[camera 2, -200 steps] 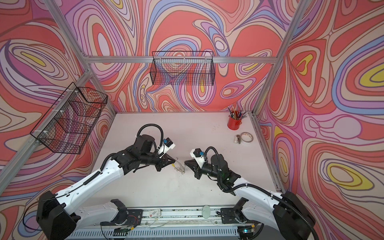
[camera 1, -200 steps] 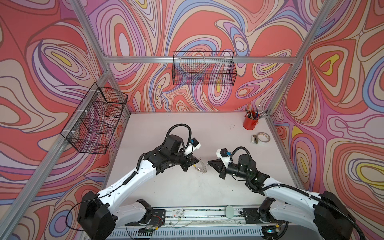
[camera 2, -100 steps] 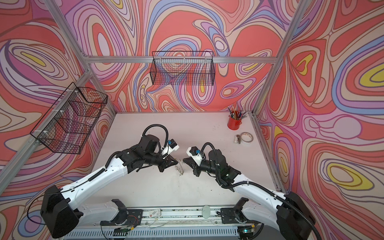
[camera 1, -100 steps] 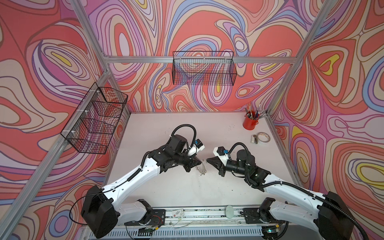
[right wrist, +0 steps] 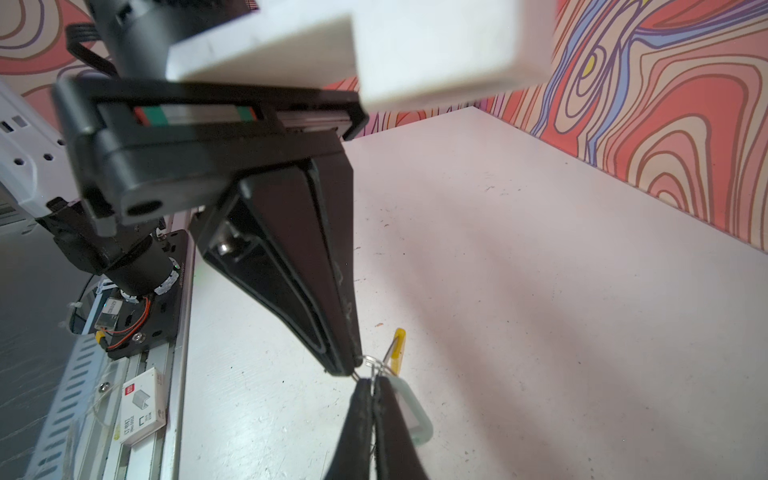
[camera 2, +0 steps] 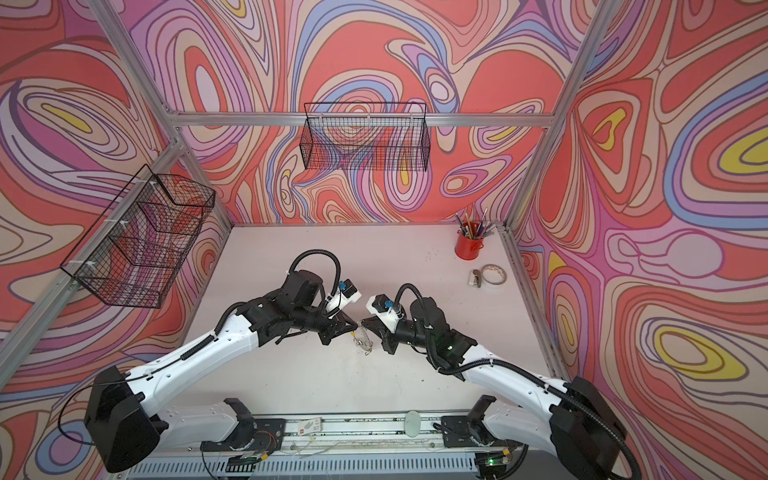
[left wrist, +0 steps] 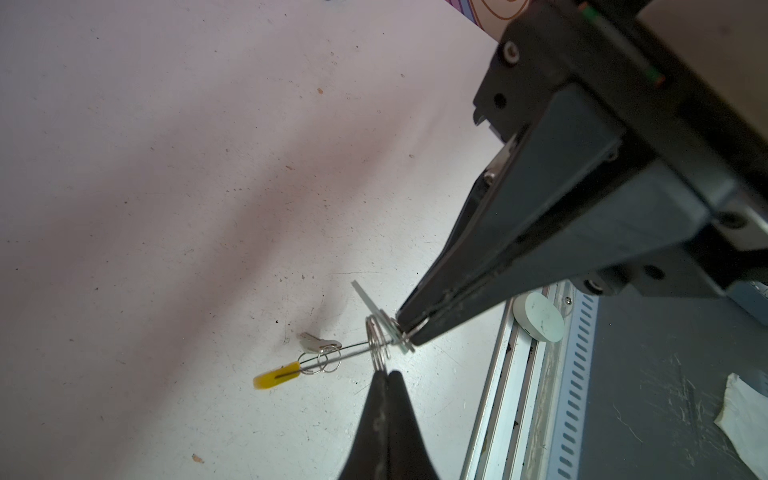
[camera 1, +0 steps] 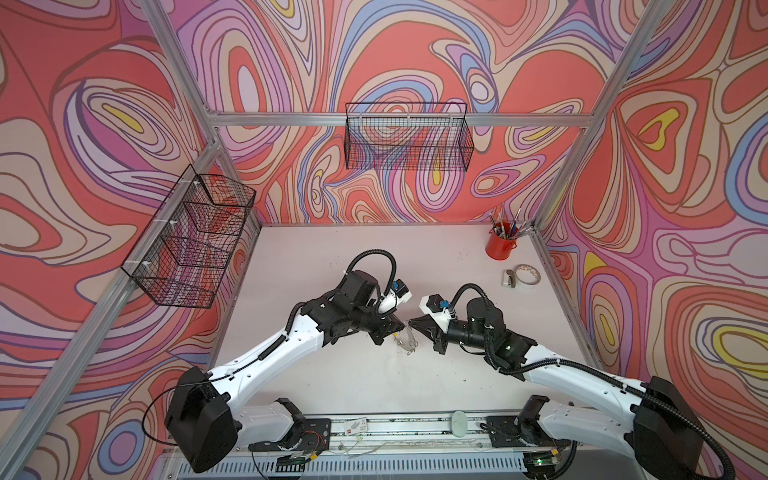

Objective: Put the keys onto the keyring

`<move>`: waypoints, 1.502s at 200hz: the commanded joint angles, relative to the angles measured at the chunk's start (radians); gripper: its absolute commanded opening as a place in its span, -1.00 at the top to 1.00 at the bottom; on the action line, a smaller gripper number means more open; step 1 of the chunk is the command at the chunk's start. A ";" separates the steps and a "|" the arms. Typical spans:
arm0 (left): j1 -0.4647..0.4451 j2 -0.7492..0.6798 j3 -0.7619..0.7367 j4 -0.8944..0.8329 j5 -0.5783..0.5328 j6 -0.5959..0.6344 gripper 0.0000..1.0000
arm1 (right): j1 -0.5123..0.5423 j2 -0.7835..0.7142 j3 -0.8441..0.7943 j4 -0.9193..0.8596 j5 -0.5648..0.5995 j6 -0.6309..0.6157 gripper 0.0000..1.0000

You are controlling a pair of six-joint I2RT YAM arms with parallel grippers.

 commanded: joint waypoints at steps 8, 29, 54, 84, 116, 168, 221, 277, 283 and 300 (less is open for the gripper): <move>-0.009 -0.005 0.024 0.019 -0.005 -0.009 1.00 | 0.014 0.016 0.020 -0.005 0.014 -0.025 1.00; -0.012 -0.007 0.019 0.023 -0.008 -0.009 1.00 | 0.020 0.020 0.025 -0.009 0.019 -0.020 1.00; -0.014 -0.005 0.021 0.023 -0.006 -0.010 1.00 | 0.025 0.025 0.031 -0.021 0.037 -0.030 1.00; -0.017 -0.003 0.020 0.020 -0.008 -0.003 1.00 | 0.029 0.033 0.040 -0.021 0.067 -0.020 1.00; -0.021 0.003 0.020 0.012 -0.006 0.000 1.00 | 0.029 0.034 0.035 0.006 0.075 0.005 1.00; -0.023 -0.001 0.017 0.016 -0.011 0.003 1.00 | 0.029 0.046 0.046 -0.011 0.116 0.036 1.00; -0.024 -0.026 -0.002 0.036 -0.040 0.007 1.00 | 0.029 0.058 0.039 -0.013 0.138 0.108 1.00; -0.029 -0.100 -0.054 0.133 -0.133 -0.008 1.00 | 0.021 0.084 0.037 -0.028 0.116 0.175 1.00; -0.030 -0.110 -0.061 0.146 -0.150 -0.009 1.00 | 0.020 0.083 0.037 -0.029 0.111 0.183 1.00; -0.040 -0.139 -0.088 0.181 -0.189 -0.010 1.00 | 0.016 0.083 0.039 -0.042 0.085 0.196 0.83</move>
